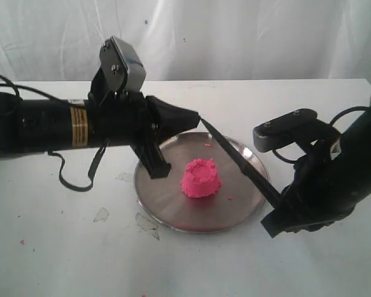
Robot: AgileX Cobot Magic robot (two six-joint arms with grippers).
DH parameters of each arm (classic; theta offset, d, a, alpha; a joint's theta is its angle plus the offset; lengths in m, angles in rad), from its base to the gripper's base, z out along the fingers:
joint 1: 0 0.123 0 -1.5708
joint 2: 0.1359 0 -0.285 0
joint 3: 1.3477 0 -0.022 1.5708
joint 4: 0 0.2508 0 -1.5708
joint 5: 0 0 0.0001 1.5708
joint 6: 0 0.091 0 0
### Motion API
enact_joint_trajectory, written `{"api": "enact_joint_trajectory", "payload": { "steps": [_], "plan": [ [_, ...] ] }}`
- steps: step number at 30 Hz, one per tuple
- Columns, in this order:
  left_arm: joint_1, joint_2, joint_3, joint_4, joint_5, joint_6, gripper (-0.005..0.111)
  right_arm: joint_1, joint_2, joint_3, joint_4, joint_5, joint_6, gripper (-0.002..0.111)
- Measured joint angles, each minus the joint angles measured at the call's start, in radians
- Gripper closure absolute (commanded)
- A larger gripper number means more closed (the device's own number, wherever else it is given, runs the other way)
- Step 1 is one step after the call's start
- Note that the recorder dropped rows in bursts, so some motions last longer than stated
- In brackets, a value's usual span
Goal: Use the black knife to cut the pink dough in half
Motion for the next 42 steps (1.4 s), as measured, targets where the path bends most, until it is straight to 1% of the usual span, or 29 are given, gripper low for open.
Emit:
{"api": "enact_joint_trajectory", "payload": {
  "steps": [3, 7, 15, 20, 23, 29, 35, 42],
  "plan": [
    [0.0, 0.025, -0.059, 0.0, 0.009, 0.0, 0.107, 0.016, 0.072, -0.024, -0.002, -0.006, 0.003, 0.108],
    [0.0, 0.074, -0.102, 0.006, 0.017, 0.0, 0.107, 0.021, 0.136, -0.057, -0.016, -0.026, 0.003, 0.108],
    [0.0, 0.153, -0.108, 0.075, 0.046, 0.0, 0.107, 0.021, 0.169, -0.063, -0.045, -0.088, -0.004, 0.108],
    [0.0, 0.172, -0.108, 0.082, 0.045, 0.003, 0.107, 0.021, 0.168, -0.063, -0.045, -0.093, -0.046, 0.108],
    [0.0, 0.176, -0.108, 0.049, 0.022, 0.047, 0.107, 0.021, 0.168, -0.063, -0.045, -0.093, -0.082, 0.108],
    [0.0, 0.179, -0.108, -0.092, -0.037, 0.122, 0.107, 0.021, 0.168, -0.063, -0.045, -0.097, -0.094, 0.108],
    [0.0, 0.195, -0.112, -0.14, 0.035, 0.156, 0.107, 0.021, 0.168, -0.063, -0.03, -0.119, -0.094, 0.108],
    [0.0, 0.283, -0.112, -0.178, 0.045, 0.211, 0.107, 0.021, 0.168, -0.063, -0.026, -0.137, -0.094, 0.108]
  ]
}}
